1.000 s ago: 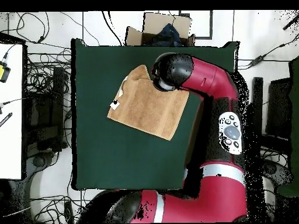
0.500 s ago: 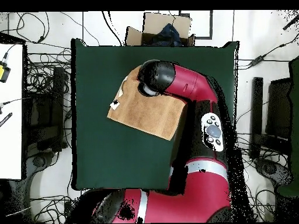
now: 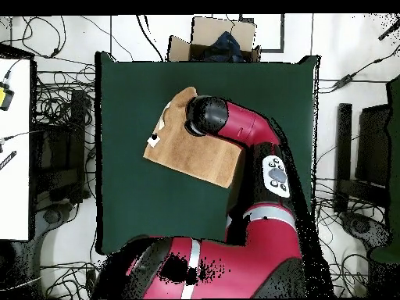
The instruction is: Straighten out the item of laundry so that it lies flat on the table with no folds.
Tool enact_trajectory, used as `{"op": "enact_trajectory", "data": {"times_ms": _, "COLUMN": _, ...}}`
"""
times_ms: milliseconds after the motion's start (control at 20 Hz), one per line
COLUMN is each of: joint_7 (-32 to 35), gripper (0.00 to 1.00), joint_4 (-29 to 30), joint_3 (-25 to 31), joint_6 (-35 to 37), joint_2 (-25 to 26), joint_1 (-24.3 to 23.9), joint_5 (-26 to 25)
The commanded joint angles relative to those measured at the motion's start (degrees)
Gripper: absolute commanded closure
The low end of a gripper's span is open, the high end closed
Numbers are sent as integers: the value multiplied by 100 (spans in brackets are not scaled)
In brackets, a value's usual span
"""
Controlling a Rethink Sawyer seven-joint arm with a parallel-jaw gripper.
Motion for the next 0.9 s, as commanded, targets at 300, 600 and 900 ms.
{"op": "enact_trajectory", "data": {"times_ms": 300, "joint_7": 1303, "gripper": 0, "joint_4": 855, "joint_3": 494, "joint_6": -1007, "joint_2": 1080, "joint_1": -196, "joint_5": 480}}
{"op": "enact_trajectory", "data": {"times_ms": 600, "joint_7": 1254, "gripper": 0, "joint_4": 935, "joint_3": 758, "joint_6": -1494, "joint_2": 1382, "joint_1": -320, "joint_5": 628}}
{"op": "enact_trajectory", "data": {"times_ms": 900, "joint_7": 1184, "gripper": 0, "joint_4": 1087, "joint_3": 1086, "joint_6": -1554, "joint_2": 1512, "joint_1": -489, "joint_5": 769}}
